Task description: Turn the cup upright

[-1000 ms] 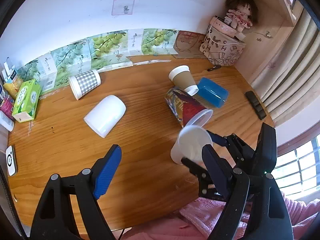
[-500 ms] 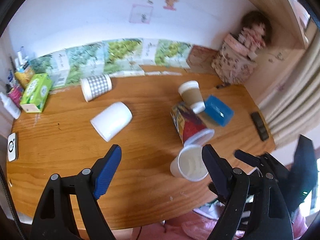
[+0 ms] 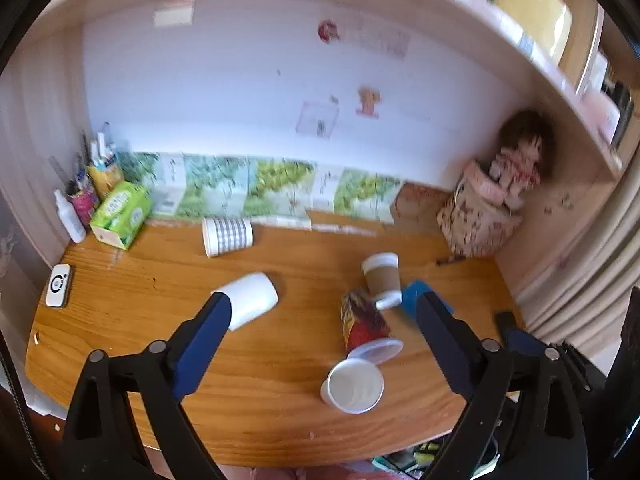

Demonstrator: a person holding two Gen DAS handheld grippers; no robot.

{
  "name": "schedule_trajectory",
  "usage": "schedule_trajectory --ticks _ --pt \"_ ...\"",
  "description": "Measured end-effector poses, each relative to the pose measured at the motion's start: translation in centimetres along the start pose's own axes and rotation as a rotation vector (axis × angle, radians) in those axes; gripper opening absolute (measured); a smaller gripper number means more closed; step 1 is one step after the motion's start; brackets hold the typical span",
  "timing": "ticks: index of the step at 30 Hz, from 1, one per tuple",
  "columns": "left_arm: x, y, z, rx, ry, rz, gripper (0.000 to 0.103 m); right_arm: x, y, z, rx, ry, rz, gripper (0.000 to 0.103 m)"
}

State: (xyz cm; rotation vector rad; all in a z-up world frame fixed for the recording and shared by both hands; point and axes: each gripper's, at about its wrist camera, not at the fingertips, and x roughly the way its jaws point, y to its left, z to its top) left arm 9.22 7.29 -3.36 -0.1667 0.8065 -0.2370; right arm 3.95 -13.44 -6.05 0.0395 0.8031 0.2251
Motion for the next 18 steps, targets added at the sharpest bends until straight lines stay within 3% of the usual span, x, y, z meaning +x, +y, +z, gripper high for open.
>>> schedule_trajectory --ticks 3,5,6,10,18 --pt "-1.4 -0.3 0.4 -0.005 -0.058 0.034 0.102 -1.4 -0.9 0.8 0.075 -0.044 -0.012 0.089" --pt "-2.2 -0.4 0.4 -0.008 -0.098 0.053 0.102 -2.2 -1.2 1.2 0.091 -0.074 -0.042 0.095" --pt "-2.6 -0.5 0.4 -0.006 -0.125 0.075 0.102 -2.7 -1.4 1.4 0.103 -0.09 -0.05 0.102" --pt "-3.8 -1.4 0.1 0.025 -0.206 0.133 0.102 -3.9 -1.9 2.0 0.152 -0.124 -0.063 0.103" --pt "-5.8 -2.4 -1.0 0.07 -0.338 0.12 0.103 -6.1 -1.5 1.7 0.167 -0.268 -0.104 0.103"
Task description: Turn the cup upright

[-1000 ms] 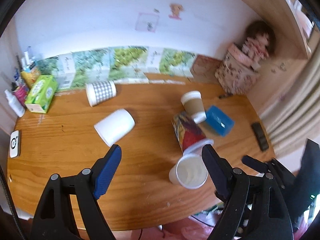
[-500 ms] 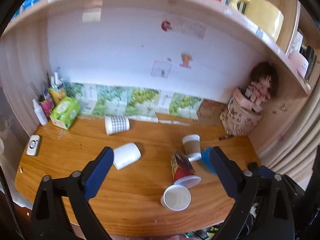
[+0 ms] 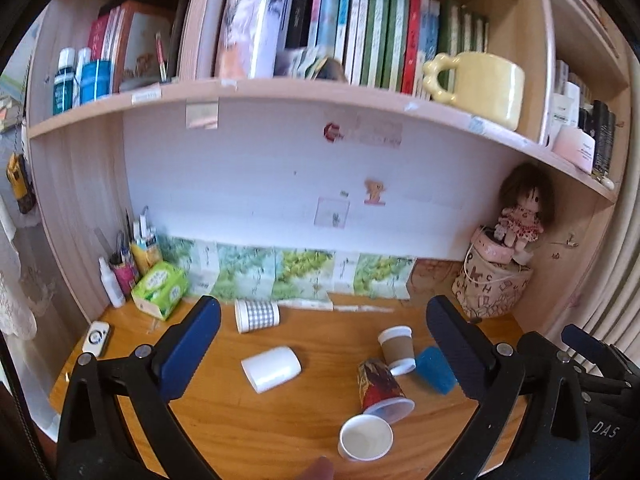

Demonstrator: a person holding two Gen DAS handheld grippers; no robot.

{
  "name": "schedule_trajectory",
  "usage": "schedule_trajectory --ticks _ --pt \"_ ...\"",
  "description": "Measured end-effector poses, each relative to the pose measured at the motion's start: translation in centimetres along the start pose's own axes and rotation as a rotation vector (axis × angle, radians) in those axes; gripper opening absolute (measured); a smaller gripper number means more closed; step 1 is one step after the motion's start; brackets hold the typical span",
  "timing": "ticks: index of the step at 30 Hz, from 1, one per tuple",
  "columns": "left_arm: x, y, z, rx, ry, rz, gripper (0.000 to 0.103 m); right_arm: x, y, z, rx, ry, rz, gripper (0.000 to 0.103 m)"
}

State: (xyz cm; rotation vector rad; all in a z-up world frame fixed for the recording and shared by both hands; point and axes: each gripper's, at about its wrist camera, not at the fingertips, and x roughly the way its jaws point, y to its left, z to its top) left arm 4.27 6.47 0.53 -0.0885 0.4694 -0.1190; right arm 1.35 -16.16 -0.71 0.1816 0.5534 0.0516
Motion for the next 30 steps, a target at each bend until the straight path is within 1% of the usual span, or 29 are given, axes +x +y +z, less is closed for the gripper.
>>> schedule_trajectory --ticks 3,8,11,17,30 --pt "-0.1 0.1 0.2 0.004 -0.027 0.029 0.103 -0.3 0.2 -0.5 0.003 -0.046 0.008 0.103" --pt "-0.7 -0.1 0.6 0.013 -0.08 0.062 0.103 -0.5 0.8 -0.5 -0.013 -0.074 0.002 0.103" --pt "-1.4 -0.5 0.4 0.04 -0.115 0.061 0.103 -0.8 0.8 -0.4 -0.005 -0.104 -0.005 0.103" --pt "-1.9 -1.0 0.6 0.065 -0.156 0.083 0.103 -0.8 0.7 -0.4 0.005 -0.108 0.006 0.103" --pt "-2.2 -1.2 0.6 0.074 -0.168 0.082 0.103 -0.7 1.0 -0.3 -0.021 -0.106 0.043 0.103"
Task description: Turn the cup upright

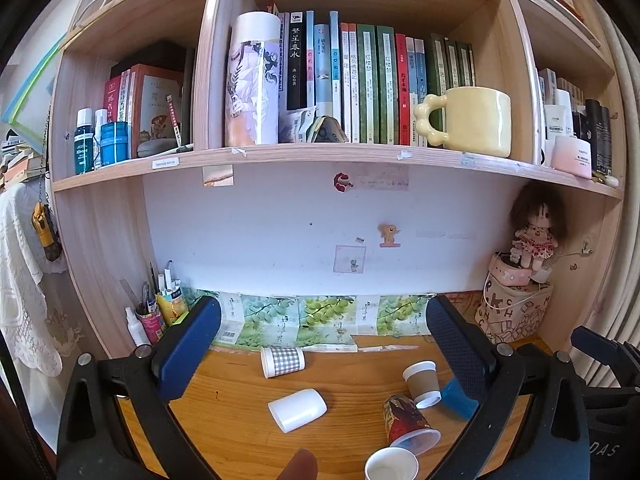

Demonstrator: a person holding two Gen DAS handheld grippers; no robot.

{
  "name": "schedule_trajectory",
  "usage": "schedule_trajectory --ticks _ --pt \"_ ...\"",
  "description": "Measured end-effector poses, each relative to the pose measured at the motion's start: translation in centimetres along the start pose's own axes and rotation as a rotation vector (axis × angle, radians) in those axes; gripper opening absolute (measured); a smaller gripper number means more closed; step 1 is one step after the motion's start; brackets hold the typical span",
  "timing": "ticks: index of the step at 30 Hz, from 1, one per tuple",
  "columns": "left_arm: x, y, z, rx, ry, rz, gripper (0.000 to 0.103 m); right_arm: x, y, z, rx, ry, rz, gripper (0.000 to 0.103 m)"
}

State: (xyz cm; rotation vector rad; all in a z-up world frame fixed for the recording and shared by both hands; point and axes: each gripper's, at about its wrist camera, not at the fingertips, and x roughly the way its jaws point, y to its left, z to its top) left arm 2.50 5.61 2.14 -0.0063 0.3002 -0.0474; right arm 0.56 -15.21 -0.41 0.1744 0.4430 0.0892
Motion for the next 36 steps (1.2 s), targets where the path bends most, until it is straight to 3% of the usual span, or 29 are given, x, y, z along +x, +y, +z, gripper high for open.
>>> schedule_trajectory --ticks 36 --pt "0.31 -0.38 -0.08 0.009 0.012 -0.002 0.103 0.26 -0.01 0.26 -0.014 0.006 0.03 0.103"
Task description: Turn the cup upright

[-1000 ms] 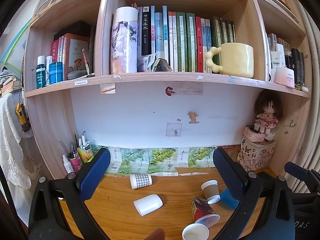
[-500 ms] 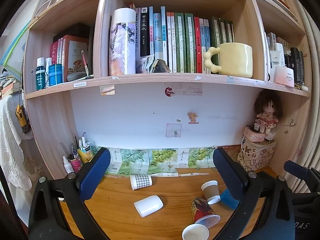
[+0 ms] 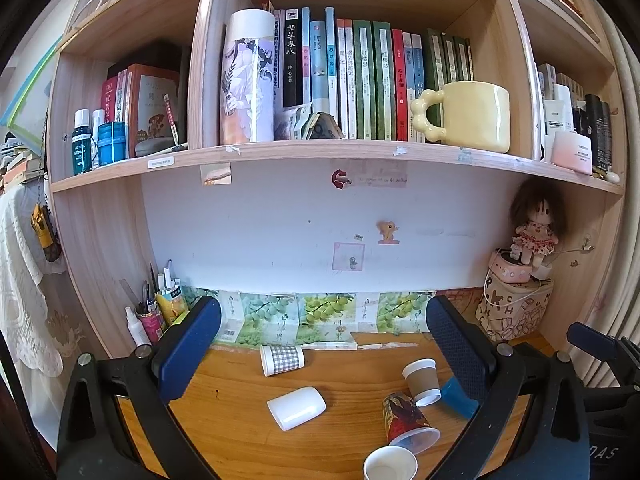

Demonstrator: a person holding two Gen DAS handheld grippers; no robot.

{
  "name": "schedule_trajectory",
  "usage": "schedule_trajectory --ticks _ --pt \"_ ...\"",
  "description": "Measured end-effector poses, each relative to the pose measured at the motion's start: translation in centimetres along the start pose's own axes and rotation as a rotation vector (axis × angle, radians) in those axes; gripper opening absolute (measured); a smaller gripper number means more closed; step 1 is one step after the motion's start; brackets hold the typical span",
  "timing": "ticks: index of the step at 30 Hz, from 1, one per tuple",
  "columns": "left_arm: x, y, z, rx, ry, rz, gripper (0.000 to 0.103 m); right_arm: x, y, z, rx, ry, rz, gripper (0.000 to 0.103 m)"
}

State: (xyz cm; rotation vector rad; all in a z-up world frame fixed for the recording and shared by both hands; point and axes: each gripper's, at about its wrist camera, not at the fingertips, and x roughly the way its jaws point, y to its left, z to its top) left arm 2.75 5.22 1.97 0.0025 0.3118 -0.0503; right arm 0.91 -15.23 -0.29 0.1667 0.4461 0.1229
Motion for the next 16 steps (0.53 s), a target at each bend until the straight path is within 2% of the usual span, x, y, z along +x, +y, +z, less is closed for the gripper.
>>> schedule_trajectory --ticks 16 --pt "0.7 0.29 -0.15 -0.015 0.029 -0.001 0.103 0.63 0.23 -0.1 0.0 0.026 0.004 0.103"
